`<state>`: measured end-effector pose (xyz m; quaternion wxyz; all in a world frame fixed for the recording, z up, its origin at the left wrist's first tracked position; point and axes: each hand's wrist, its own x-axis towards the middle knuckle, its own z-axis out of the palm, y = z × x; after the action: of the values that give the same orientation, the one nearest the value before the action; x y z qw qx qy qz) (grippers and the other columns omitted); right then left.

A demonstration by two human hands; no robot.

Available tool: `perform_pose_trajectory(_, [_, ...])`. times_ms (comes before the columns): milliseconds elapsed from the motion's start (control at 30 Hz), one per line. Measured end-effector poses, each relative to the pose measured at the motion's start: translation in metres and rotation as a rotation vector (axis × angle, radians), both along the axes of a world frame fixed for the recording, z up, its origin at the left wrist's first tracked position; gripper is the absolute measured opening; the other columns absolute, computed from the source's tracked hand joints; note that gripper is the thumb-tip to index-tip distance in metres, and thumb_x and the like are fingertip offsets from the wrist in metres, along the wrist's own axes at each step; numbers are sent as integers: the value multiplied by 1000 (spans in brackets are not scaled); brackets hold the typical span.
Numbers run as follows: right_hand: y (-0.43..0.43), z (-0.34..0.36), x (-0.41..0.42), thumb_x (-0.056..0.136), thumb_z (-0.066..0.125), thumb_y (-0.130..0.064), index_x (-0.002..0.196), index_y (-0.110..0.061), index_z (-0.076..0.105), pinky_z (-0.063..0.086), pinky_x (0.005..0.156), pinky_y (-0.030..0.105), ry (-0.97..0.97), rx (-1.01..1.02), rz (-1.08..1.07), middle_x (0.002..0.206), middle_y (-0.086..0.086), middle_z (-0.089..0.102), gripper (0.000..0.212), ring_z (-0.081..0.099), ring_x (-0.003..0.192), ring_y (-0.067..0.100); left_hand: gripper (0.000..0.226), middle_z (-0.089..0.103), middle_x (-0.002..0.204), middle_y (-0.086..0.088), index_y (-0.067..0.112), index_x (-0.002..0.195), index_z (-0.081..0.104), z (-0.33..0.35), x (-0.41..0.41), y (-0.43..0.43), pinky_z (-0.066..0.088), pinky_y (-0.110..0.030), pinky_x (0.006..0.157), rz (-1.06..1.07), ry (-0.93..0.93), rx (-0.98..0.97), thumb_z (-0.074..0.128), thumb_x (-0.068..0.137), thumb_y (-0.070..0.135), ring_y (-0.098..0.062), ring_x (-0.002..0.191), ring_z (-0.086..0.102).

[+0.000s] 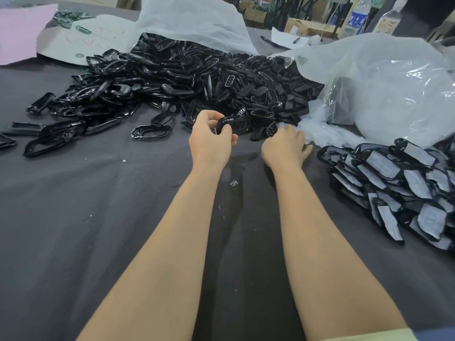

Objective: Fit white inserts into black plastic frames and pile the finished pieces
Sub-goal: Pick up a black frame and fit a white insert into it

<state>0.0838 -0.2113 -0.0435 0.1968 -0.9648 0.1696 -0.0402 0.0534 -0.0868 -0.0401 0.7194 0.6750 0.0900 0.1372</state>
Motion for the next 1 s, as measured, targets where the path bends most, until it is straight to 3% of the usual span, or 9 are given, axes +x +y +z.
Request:
perform_pose_trajectory(67, [1,-1,0,93,37,-11,145,-10,34,7,117,52,-68,16,-24,152,4,31,52,16,145,24,24,62,104,-12,23,87,50,1,1,0,59,-29,76,1,4,-9,53,92,0,0,53,61])
perform_pose_trajectory(133, [1,0,-2,96,39,-11,136,-8,47,22,114,44,-226,85,-51,141,8,46,41,34,137,25,22,62,101,-10,22,88,51,2,1,0,59,-29,76,9,4,-19,53,92,0,0,54,62])
perform_pose_trajectory(233, [3,8,-7,97,44,-11,119,-6,60,36,88,19,-528,338,-28,118,8,62,28,55,111,22,18,62,92,-6,17,92,52,4,2,3,57,-24,71,22,-3,-41,53,92,-1,-1,55,62])
perform_pose_trajectory(333, [6,18,-13,93,50,-5,108,-3,58,38,68,7,-690,625,-48,86,-6,59,18,54,76,5,22,61,80,-1,19,88,52,4,-1,9,57,-24,71,46,-8,-55,53,92,-2,0,53,62])
perform_pose_trajectory(467, [18,20,-25,91,51,0,110,-19,48,50,68,18,-580,950,23,77,-7,55,27,57,62,7,26,58,69,4,23,84,52,5,-10,18,58,-23,71,65,-9,-64,53,91,-2,2,51,61])
perform_pose_trajectory(567, [32,21,-31,92,52,0,95,-17,57,52,61,16,-504,1114,70,77,-3,61,19,59,55,1,26,58,68,4,23,84,52,4,-16,24,58,-23,70,72,-5,-67,53,91,-2,2,52,61])
perform_pose_trajectory(667, [42,15,-34,94,55,-4,83,-19,59,51,59,15,-493,1192,77,75,-2,63,19,63,61,3,25,58,70,2,23,86,53,-1,-20,30,57,-21,68,77,4,-72,54,91,-1,0,53,61])
perform_pose_trajectory(900, [42,11,-36,92,59,-2,86,-15,58,50,60,15,-486,1330,76,73,-1,66,15,64,63,4,20,59,73,0,22,91,54,-5,-17,31,58,-24,72,65,-18,-39,54,91,1,-2,56,61])
perform_pose_trajectory(1000, [41,11,-36,92,59,-6,83,-18,60,50,62,16,-470,1266,139,73,-4,66,15,62,66,3,21,60,73,1,22,92,54,-5,-16,30,58,-23,71,52,-28,-12,54,92,1,-2,58,62])
